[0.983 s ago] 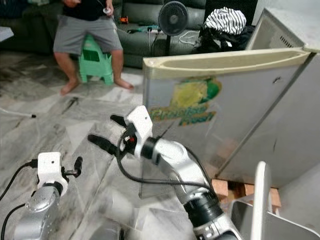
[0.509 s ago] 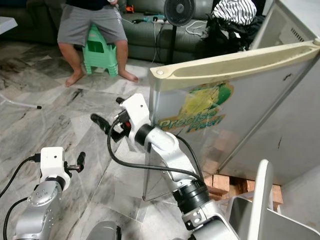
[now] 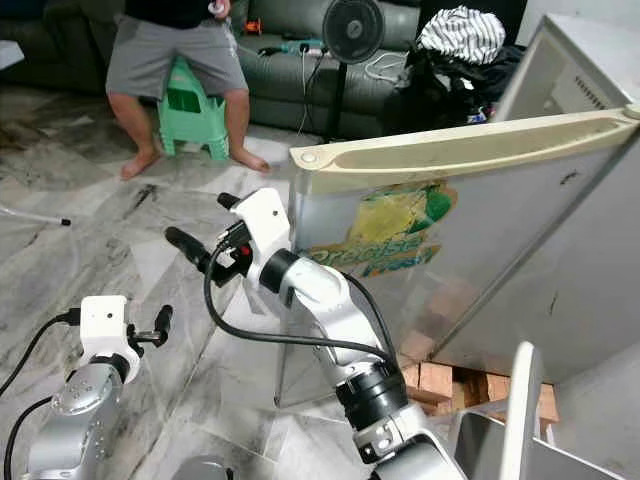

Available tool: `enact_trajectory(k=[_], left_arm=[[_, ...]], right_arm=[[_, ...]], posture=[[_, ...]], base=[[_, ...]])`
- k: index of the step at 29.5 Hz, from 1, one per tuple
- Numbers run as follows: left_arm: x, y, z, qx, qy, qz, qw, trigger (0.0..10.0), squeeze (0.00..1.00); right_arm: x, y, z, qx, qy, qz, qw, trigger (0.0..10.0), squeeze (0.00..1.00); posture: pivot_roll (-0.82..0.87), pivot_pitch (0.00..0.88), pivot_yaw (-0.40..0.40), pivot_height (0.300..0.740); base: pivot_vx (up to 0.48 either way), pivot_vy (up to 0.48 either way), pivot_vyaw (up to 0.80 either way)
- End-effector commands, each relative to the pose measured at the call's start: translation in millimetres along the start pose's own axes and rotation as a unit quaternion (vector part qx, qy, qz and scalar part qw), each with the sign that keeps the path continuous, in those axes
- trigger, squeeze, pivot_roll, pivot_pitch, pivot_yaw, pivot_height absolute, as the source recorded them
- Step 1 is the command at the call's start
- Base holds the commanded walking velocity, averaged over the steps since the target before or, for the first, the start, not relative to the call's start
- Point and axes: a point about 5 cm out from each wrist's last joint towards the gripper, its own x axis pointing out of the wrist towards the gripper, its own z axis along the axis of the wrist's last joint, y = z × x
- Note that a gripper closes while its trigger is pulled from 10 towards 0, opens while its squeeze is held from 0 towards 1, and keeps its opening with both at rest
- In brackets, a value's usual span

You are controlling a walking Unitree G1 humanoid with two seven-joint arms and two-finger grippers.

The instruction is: Restocking fridge

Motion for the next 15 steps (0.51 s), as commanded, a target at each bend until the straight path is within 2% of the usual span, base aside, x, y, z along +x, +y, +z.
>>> enact_trajectory(k=[1,15], left_arm=[[0.0,-0.7,2.3,0.003,-0.005,-0.003,1.000,10.0,0.00],[0.1,-0.7,1.6,0.005,-0.003,-0.003,1.000,10.0,0.00]], right_arm=[[-2.4,-1.9,3.9,0.003,-0.006,0.003,1.000,10.0,0.00],[-6.2,-5.6,2.7,0.004,-0.005,-0.003,1.000,10.0,0.00]], posture=[[0.13,0.000,-0.032,0.740],[0.13,0.000,-0.031,0.740]], base=[[0.454,0.000,0.00],[0.452,0.000,0.00]])
